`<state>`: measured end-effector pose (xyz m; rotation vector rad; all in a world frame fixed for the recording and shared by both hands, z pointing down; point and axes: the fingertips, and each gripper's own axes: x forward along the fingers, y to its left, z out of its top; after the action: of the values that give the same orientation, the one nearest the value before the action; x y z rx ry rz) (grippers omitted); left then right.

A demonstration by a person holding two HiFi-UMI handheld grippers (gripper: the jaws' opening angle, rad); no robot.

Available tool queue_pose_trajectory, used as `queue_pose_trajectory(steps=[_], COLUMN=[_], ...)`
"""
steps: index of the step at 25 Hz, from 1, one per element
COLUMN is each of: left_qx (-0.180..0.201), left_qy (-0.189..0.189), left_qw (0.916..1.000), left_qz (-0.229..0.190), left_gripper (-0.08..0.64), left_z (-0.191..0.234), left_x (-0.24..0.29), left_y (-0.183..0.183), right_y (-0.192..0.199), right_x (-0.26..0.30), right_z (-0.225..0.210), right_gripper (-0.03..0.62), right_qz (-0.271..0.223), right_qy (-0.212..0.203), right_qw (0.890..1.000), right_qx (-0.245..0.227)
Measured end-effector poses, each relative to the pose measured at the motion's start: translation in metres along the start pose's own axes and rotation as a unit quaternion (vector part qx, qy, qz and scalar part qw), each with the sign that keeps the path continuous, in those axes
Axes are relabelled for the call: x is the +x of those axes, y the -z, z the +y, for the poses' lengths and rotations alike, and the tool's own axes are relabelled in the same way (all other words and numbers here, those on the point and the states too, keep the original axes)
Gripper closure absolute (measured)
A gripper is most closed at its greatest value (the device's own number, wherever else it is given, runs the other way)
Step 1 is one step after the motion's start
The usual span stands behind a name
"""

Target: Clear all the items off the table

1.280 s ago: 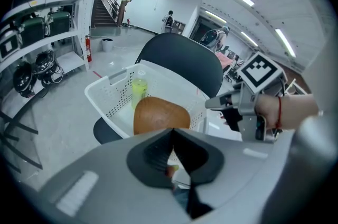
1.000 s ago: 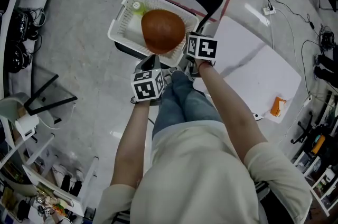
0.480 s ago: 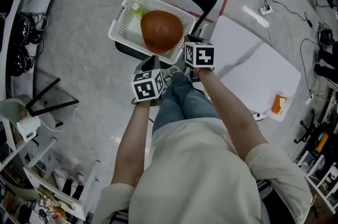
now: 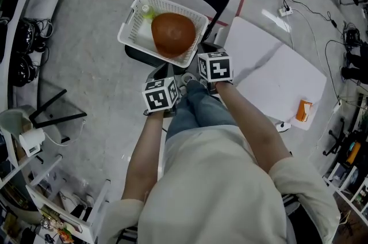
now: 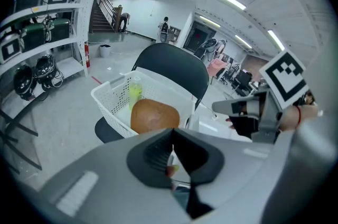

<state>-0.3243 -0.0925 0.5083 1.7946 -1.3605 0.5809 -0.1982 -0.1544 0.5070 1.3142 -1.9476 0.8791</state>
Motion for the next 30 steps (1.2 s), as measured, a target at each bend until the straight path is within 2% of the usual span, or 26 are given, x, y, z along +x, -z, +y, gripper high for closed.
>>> queue_pose_trajectory(steps=[8,19,25,30], left_qx=[0.006,0.035,0.027,0.043], left_qy=[0.006,0.03,0.04,0.046], left_qw=[0.9999,0.9988,0.9987,0.9979], left_qz=[-0.005,-0.017,-0.017,-0.017], left_gripper=[0.551,0.551,0.551,0.551], left_z=[-0.012,-0.03,-0.035,-0.038], left_x=[-0.012,-0.03,-0.039,-0.044], left_y=[0.006,0.012,0.014,0.019], right_y=[0.02,0.037,0.044,0.046], right_x=[-0.028,-0.053,-0.062,-0.069], right_z=[0.004,0.013,0.022,0.026], right_gripper=[0.594,0.594,0.594,0.594], right_qz=[-0.008,-0.026,-0.024,-0.034], right_qy=[-0.003,-0.014,-0.032,-0.037], right_qw=[1.0,1.0,0.999,0.999], right_qx=[-0.019,-0.005,0.002,0.008])
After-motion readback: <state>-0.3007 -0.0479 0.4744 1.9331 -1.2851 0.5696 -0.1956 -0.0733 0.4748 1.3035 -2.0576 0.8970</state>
